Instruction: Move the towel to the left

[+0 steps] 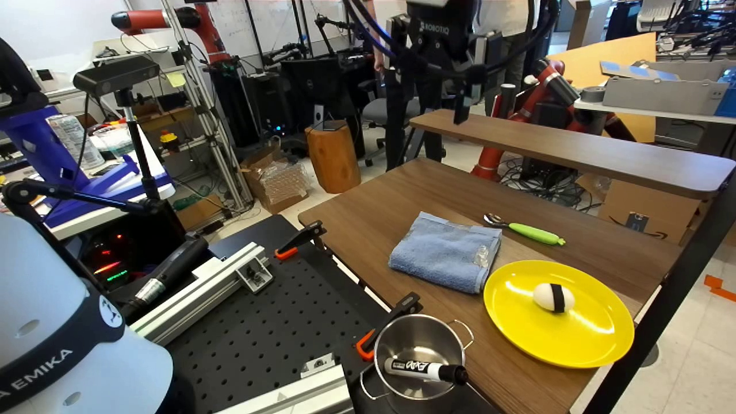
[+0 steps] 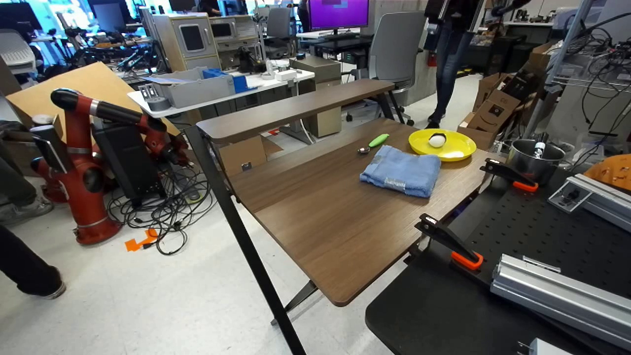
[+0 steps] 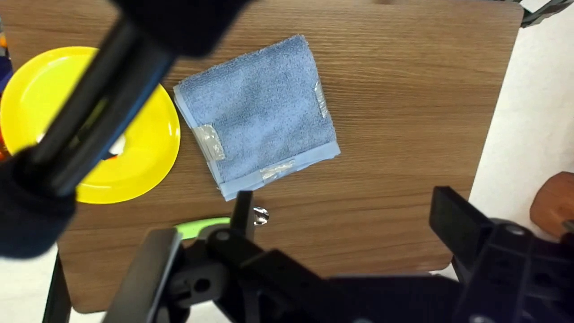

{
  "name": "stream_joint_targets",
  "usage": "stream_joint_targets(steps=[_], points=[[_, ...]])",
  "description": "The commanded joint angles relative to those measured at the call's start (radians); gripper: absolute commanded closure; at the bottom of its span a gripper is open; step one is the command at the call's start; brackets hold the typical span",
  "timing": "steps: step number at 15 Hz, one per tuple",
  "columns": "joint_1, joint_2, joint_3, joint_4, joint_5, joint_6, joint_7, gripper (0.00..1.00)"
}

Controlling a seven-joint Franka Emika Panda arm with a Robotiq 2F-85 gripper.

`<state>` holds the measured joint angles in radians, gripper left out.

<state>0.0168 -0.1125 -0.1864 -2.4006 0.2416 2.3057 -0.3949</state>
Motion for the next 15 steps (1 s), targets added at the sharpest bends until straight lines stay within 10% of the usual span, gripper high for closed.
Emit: stream_joint_targets(steps=[1,15], points=[[-0.022,0.121,0.031,0.046,0.087,0.054,0.011,0.0],[-0.087,0.57,0.171,0.216,0.136,0.248,0.202,0.0]])
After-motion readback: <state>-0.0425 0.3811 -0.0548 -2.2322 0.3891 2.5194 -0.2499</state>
